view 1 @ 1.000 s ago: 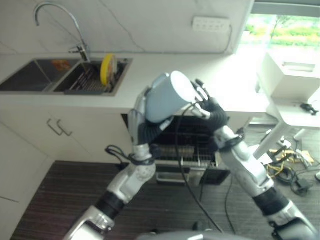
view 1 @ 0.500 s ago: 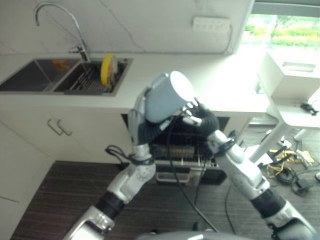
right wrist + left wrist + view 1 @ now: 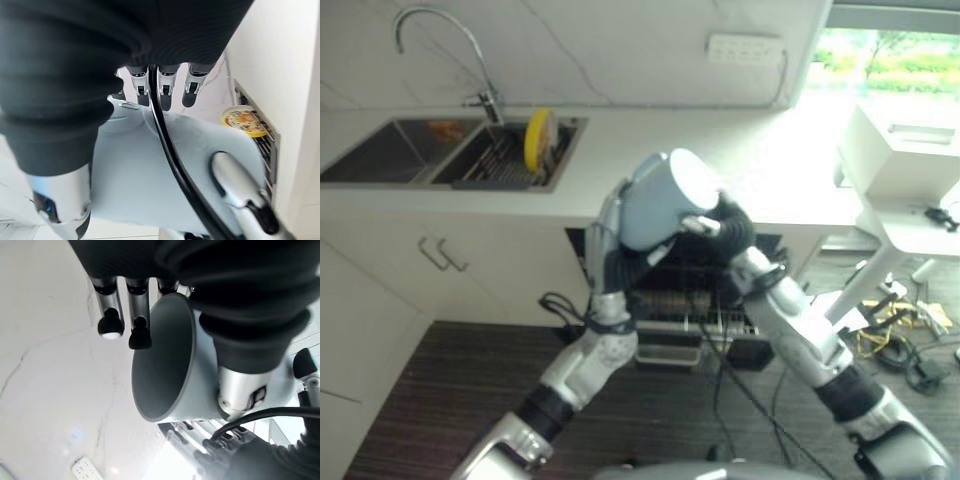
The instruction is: Place the dishes in the dishwasher.
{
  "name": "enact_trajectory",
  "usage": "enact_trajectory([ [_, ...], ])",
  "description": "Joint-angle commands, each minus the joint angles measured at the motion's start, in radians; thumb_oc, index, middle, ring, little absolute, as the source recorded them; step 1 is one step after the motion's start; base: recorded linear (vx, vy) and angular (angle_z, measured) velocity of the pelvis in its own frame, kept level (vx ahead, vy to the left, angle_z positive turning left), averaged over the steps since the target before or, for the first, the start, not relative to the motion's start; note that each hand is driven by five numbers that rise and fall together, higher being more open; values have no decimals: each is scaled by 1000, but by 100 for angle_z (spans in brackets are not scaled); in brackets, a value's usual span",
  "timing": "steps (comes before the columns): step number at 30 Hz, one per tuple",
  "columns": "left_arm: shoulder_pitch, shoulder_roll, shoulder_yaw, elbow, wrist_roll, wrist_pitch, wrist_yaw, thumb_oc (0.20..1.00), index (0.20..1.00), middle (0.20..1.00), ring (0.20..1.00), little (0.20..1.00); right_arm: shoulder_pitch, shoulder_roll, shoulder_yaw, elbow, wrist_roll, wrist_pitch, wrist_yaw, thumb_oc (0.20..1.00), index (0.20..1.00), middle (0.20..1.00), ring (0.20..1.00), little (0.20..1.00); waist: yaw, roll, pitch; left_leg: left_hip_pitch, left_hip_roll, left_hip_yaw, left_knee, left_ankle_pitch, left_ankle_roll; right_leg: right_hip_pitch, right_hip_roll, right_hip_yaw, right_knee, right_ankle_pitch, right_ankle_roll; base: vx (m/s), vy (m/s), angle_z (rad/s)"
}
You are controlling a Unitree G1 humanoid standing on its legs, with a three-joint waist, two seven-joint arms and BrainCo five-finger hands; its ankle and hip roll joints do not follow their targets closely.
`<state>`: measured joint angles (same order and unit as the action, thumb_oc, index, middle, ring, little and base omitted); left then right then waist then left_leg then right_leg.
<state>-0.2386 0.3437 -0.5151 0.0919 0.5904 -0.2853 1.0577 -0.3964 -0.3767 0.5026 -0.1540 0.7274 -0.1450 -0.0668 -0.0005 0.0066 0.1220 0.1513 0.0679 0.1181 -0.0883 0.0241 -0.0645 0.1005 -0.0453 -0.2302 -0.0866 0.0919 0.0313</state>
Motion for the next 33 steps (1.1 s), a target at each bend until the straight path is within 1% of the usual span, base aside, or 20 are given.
enact_trajectory([
  [1,-109,8,-62,44,13,-33,21,200,200,200,200,200,-119,61,-13,-26,13,-74,-21,1000,1000,1000,1000,1000,30,-49,-2,-2,6,-10,31,-115,28,44,-108,46,81,-150,109,0,0,0],
  [8,-117,14,-98,53,57,-26,37,200,200,200,200,200,-143,76,5,-7,39,-79,-25,1000,1000,1000,1000,1000,38,-47,-4,0,4,-12,21,-113,30,47,-111,41,76,-148,110,0,0,0],
  [15,-125,18,-124,59,67,-20,40,200,200,200,200,200,-171,88,22,14,72,-55,-33,1000,1000,1000,1000,1000,49,-47,-3,-3,1,-17,17,-111,31,48,-115,29,75,-147,112,-2,1,8],
  [18,-125,21,-126,58,67,-18,34,200,200,200,200,200,-166,94,28,26,82,-48,-17,1000,1000,1000,1000,1000,52,-48,-2,-4,1,-19,17,-110,32,48,-116,27,76,-147,112,0,-3,2],
  [28,-131,19,-135,63,73,-28,33,200,200,200,200,200,-168,111,63,47,68,-24,1,1000,1000,1000,1000,1000,59,-49,2,-6,-1,-24,20,-110,34,47,-116,25,79,-149,110,0,0,0],
  [33,-130,20,-144,62,88,-17,38,200,200,200,200,200,-169,107,74,53,66,-13,14,1000,1000,1000,1000,1000,58,-50,4,-7,1,-25,24,-111,34,46,-115,26,83,-151,110,0,0,0],
])
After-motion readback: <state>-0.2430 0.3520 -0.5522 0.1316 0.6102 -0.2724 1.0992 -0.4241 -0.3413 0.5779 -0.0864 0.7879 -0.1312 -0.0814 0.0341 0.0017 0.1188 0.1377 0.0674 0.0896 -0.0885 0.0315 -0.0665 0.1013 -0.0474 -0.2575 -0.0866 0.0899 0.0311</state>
